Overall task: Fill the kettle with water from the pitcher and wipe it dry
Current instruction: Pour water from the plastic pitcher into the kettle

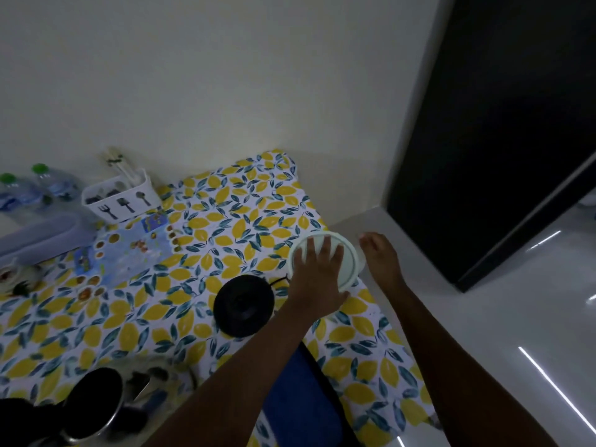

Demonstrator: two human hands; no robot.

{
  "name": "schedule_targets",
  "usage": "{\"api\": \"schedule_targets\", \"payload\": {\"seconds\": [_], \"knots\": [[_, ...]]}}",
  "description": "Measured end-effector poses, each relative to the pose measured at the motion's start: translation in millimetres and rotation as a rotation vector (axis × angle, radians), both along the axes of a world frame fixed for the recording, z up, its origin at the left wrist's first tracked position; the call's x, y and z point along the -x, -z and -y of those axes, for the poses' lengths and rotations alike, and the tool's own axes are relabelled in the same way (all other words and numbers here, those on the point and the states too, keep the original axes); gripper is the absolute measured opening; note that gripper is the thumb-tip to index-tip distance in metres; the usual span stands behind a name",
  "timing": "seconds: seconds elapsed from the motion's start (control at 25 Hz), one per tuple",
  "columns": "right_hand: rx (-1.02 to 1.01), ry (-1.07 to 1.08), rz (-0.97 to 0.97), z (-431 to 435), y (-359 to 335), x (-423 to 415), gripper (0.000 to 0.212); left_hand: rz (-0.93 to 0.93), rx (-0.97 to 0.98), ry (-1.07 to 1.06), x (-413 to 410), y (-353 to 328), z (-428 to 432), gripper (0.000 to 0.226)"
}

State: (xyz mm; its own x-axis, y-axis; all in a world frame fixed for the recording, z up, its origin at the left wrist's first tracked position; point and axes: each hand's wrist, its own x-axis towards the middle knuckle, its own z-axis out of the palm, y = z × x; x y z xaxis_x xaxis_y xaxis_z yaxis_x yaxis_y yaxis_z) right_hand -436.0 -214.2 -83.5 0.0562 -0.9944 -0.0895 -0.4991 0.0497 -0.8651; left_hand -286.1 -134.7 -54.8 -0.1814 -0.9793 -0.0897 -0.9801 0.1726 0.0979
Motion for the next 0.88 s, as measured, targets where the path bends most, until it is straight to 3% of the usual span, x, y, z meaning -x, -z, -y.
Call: {"api": "schedule_targets", "payload": {"seconds": [0.12,0.4,0.6,0.88], "knots": [[-0.217,-0.127,0.051,14,14,-6,0.019,-0.006,0.027,0.007,-1,8,-1,0.086],[-0.335,-0.156,0.233,29,13,-7,0.015,0.021,0.068,0.013,-1,8,-3,0.083],[-0.280,-0.029,0.348,15,12,-13,0.024,0.010,0.048,0.036,-5,1,-8,0.084],[-0.243,-0.062,0.498,-17,-12,-36,0.023,-0.050,0.095,-0.037,-24,-28,-57,0.081]]}}
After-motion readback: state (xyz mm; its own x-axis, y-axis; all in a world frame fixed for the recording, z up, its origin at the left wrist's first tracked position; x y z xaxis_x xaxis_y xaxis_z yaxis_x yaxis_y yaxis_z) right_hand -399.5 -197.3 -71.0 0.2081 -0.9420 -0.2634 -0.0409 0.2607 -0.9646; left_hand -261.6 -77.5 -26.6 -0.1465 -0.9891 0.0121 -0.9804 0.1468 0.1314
